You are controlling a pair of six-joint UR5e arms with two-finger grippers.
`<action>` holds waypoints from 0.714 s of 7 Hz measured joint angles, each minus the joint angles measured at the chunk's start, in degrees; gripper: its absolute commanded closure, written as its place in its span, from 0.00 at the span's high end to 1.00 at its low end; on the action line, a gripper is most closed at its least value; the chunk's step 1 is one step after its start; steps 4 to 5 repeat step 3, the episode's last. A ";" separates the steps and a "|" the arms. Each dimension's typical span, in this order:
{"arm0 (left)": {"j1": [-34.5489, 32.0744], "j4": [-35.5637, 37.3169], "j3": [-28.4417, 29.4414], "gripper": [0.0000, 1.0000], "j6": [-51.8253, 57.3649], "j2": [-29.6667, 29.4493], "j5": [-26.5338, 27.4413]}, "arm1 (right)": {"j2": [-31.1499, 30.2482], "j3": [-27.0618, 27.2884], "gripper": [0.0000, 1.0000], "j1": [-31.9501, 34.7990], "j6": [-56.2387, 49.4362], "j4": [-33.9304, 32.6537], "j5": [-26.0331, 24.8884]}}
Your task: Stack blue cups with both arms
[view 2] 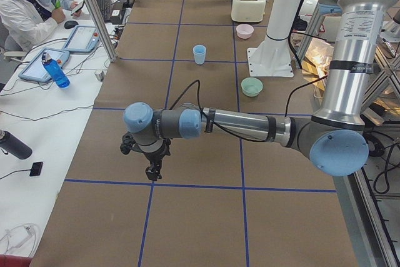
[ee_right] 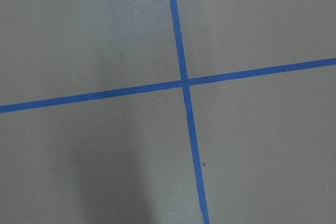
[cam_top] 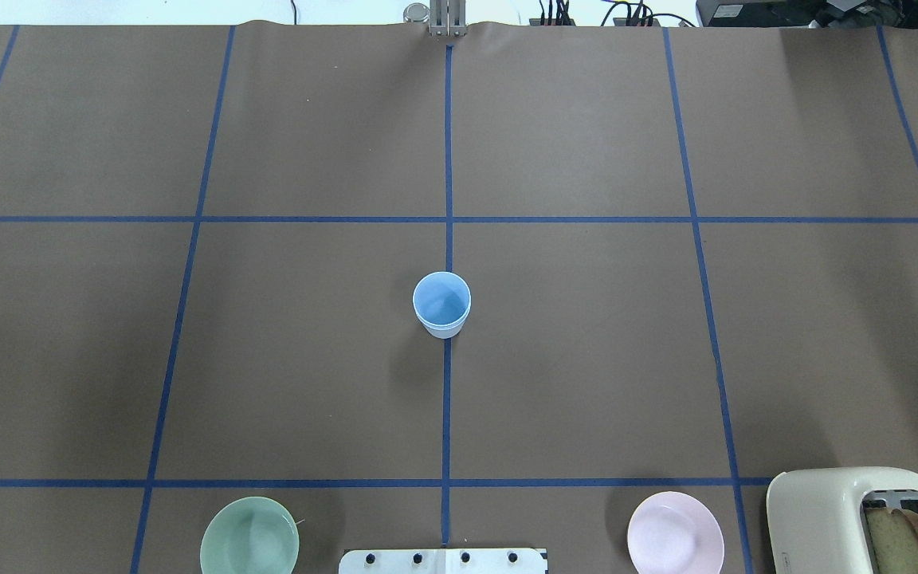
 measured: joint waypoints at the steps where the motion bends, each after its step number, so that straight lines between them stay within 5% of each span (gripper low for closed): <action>1: 0.02 0.20 -0.97 0.99 0.05 1.11 -0.06 | -0.27 0.22 1.00 0.01 -0.01 0.00 -0.07; 5: 0.05 0.30 -1.38 0.99 0.09 1.62 -0.05 | -0.63 0.30 1.00 -0.05 -0.01 0.05 -0.12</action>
